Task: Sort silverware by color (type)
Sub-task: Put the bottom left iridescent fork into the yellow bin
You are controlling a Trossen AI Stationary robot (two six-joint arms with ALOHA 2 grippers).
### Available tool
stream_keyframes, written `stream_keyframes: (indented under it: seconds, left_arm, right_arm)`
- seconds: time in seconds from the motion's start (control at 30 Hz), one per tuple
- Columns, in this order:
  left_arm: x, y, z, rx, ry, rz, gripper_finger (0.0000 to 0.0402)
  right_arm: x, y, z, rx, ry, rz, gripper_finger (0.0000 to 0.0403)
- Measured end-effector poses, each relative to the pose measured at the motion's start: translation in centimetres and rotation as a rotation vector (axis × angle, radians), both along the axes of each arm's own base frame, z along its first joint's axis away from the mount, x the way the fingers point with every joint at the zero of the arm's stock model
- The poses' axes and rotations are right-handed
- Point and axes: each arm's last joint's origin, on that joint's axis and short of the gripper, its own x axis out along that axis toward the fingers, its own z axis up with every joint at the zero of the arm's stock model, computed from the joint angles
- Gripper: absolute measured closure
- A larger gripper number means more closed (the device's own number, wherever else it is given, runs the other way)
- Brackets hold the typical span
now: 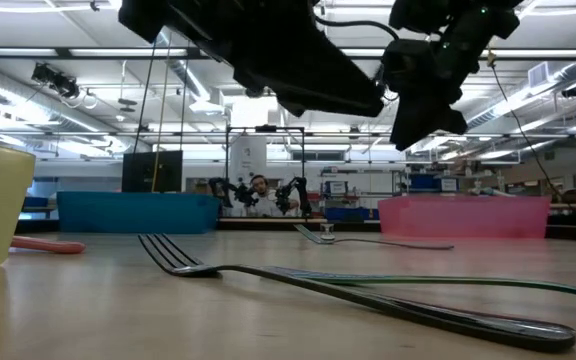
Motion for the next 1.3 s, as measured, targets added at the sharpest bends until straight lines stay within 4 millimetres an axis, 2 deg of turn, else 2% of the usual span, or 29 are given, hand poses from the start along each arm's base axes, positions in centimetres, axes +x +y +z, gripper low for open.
stream_keyframes:
  seconds: [0.3,0.53,0.73,1.07,1.3]
  left_arm:
    - [0.8,-3.7,-2.6,-0.063,0.038,-0.033,0.0306]
    - [0.7,-5.6,-2.9,-0.071,0.027,-0.066,0.0306]
    - [0.8,-5.6,-3.0,-0.076,0.021,-0.059,0.0306]
    - [1.6,-5.6,-6.2,-0.066,0.062,-0.06,0.0306]
    - [2.4,-4.3,-7.9,-0.07,0.073,-0.021,0.0306]
  right_arm:
    - [0.4,2.3,0.1,0.018,-0.026,-0.077,0.0304]
    - [0.7,4.0,0.3,0.02,-0.069,-0.111,0.0304]
    - [1.1,5.0,0.7,0.016,-0.133,-0.102,0.0304]
    - [1.4,5.2,1.0,0.016,-0.177,-0.093,0.0306]
    - [1.4,5.2,1.0,-0.007,-0.174,-0.089,0.0307]
